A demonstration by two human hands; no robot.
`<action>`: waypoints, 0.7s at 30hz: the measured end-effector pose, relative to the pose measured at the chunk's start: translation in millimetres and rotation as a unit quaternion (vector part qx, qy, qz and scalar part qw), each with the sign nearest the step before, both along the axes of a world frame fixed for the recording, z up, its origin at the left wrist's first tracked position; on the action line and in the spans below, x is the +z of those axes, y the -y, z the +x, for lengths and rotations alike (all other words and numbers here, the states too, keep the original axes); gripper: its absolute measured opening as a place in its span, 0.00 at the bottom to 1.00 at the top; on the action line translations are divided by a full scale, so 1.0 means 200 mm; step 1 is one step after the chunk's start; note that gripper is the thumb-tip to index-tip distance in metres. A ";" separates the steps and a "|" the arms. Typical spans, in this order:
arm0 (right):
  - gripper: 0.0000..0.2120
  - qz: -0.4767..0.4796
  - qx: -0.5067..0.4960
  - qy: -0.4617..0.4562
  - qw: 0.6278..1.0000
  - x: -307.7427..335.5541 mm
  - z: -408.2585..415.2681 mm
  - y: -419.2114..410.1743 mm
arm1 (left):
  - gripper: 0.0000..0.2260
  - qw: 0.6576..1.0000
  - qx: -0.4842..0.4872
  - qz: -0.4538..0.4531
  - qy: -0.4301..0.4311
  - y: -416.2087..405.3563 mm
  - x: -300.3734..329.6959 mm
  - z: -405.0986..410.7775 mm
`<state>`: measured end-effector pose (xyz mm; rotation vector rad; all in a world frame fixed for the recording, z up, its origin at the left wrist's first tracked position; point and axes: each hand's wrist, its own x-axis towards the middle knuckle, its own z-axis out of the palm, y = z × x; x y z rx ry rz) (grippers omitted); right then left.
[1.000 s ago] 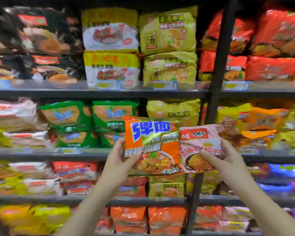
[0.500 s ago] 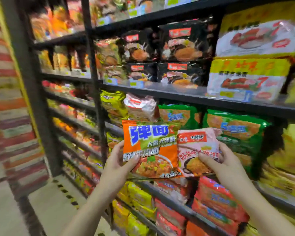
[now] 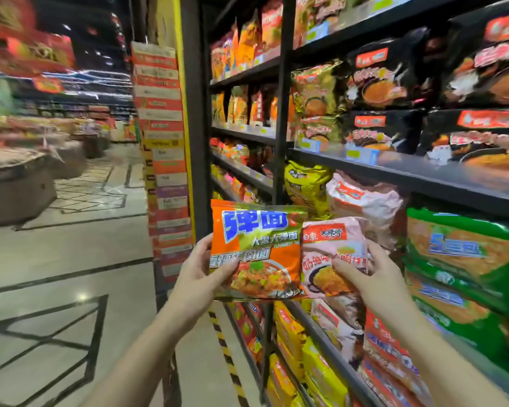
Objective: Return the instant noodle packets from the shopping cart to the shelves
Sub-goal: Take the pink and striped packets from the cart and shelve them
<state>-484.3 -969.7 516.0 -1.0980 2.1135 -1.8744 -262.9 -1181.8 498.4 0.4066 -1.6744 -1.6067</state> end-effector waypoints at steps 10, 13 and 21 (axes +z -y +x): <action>0.18 0.010 0.080 0.011 0.997 -0.07 -0.10 0.70 | 0.25 0.995 0.093 0.022 -0.001 0.51 -0.08 0.07; 0.19 0.014 0.090 0.016 0.996 -0.09 -0.10 0.96 | 0.27 0.995 0.100 0.031 -0.003 0.76 -0.09 0.06; 0.28 0.021 0.068 0.030 0.997 -0.06 -0.12 1.66 | 0.26 0.996 0.080 0.040 -0.006 1.49 -0.06 -0.01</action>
